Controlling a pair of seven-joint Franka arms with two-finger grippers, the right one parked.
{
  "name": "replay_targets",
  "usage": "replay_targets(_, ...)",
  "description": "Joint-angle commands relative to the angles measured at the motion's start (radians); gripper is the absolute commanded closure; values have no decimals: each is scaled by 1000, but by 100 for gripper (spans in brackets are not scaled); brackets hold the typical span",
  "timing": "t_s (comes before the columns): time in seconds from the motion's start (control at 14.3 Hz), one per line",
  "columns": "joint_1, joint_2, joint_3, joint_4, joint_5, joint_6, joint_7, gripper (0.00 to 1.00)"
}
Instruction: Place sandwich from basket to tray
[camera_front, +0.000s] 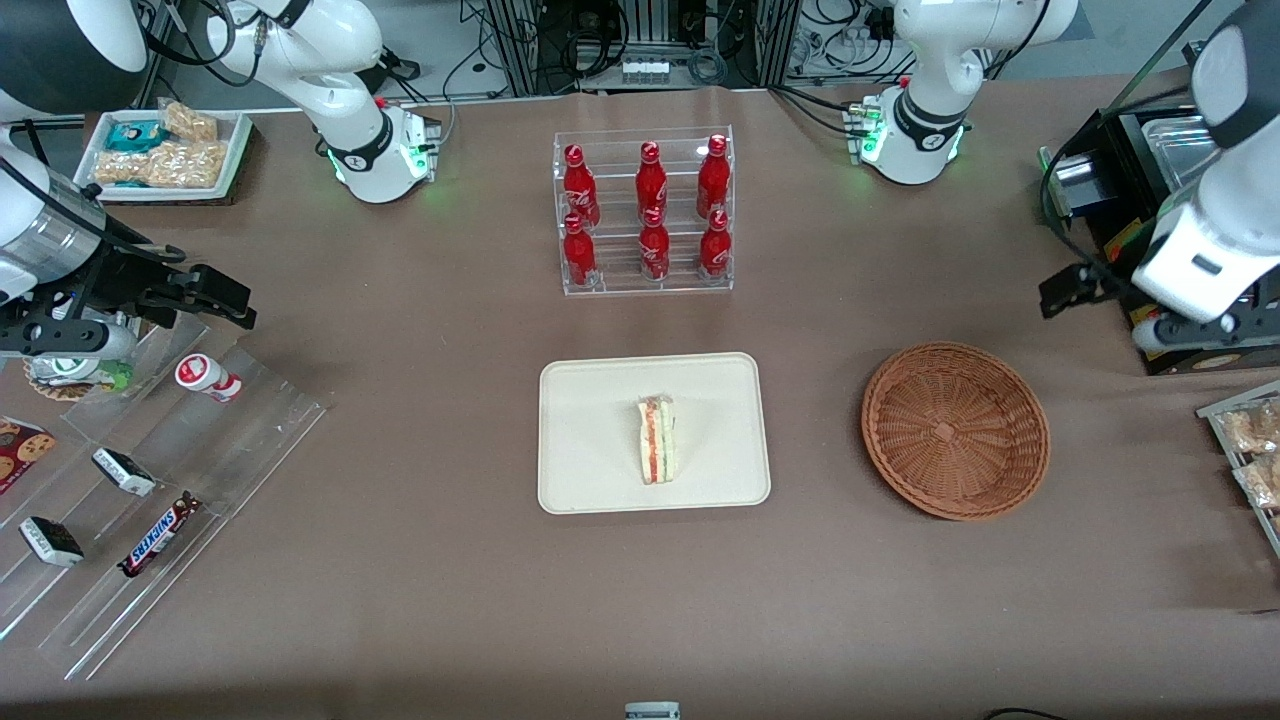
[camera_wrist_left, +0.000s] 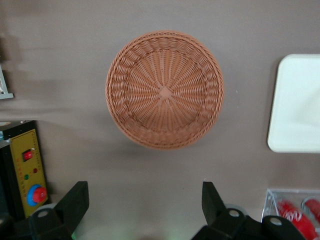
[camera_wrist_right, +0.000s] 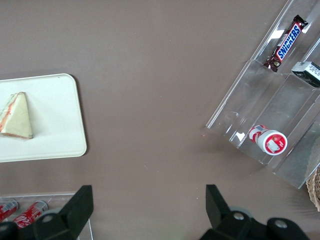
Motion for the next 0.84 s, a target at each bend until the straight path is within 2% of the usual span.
replay_targets(0.0, 13, -45, -16, -32, -3, -36, 50, 0)
replay_targets(0.77, -35, -30, -26, -38, -3, 32, 66, 0)
